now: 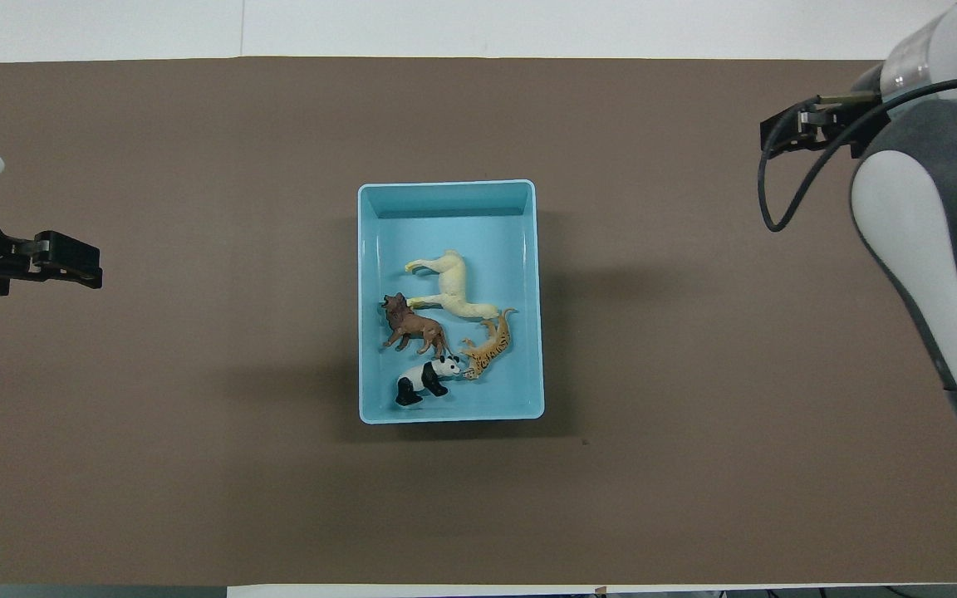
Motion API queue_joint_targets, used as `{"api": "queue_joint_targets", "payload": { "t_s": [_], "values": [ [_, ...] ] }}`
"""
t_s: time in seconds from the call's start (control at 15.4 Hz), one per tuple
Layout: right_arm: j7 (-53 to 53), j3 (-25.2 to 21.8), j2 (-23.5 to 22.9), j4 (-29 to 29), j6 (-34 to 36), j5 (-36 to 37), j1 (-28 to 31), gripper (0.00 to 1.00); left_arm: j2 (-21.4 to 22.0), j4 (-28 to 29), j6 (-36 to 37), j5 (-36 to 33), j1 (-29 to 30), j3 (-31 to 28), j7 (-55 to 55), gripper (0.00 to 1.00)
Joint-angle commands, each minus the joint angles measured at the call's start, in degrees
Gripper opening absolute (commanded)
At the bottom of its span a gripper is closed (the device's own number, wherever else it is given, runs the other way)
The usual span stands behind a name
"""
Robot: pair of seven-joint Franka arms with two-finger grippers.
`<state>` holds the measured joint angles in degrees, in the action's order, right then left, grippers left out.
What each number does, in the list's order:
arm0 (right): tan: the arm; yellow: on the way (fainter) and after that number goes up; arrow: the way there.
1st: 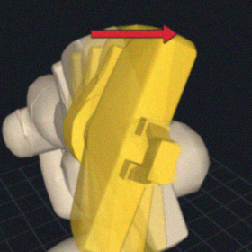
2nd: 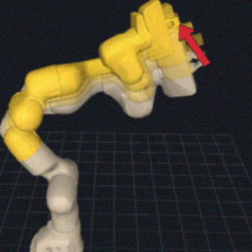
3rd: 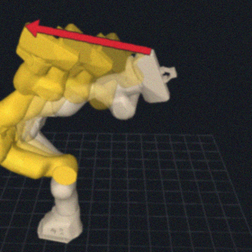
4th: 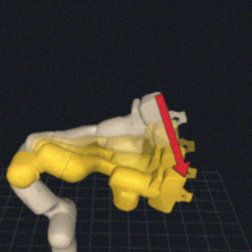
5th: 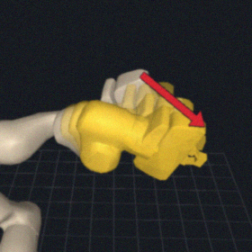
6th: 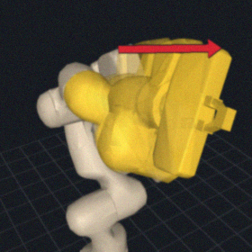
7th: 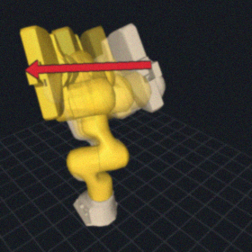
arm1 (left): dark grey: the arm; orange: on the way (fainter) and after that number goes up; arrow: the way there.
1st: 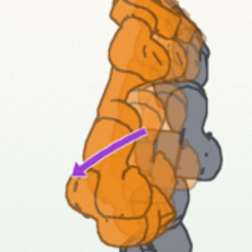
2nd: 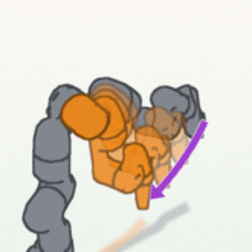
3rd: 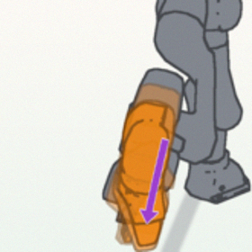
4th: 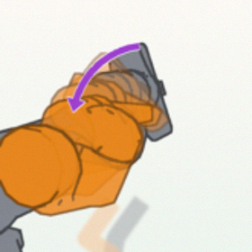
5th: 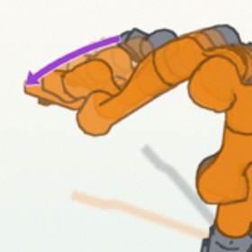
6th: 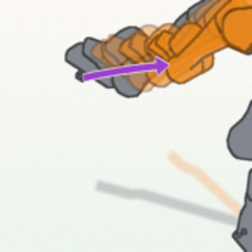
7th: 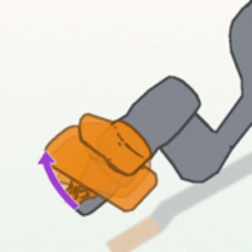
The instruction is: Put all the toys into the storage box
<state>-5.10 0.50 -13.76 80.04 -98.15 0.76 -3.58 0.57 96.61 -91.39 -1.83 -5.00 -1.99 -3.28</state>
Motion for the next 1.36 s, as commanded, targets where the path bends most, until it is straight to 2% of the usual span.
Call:
{"api": "queue_joint_targets", "payload": {
  "t_s": [0.0, 0.19, 0.39, 0.52, 0.71, 1.3],
  "values": [
    [1.1, 1.0, 5.3, 1.1, 7.9, -0.8, 2.8, 1.00, 0.4, -0.4, -0.8, 0.0, 0.6, 0.1, 0.6, 1.00],
    [3.8, 0.8, 10.1, 4.2, 12.5, -0.5, 4.2, 1.00, 0.1, -1.2, -0.9, -0.2, 3.5, 2.9, 0.7, 1.00],
    [4.0, 0.8, 14.6, 11.4, 9.5, 0.4, 5.4, 1.00, 0.0, -2.1, -1.1, -0.1, 4.6, 4.0, 0.9, 1.00],
    [4.8, 0.8, 15.4, 14.2, 5.3, 0.3, 7.5, 1.00, -0.1, -3.4, -1.7, 0.2, 4.6, 4.1, 0.9, 1.00],
    [4.8, 0.8, 15.2, 14.1, 2.7, 0.4, 8.0, 1.00, 0.2, -2.9, -2.1, 0.2, 4.3, 4.0, 0.8, 1.00],
    [4.6, 0.8, 15.3, 13.6, 3.7, 0.2, 7.7, 1.00, 0.4, -2.8, -2.1, 1.9, 4.0, 4.1, 0.7, 1.00]
  ]
}}
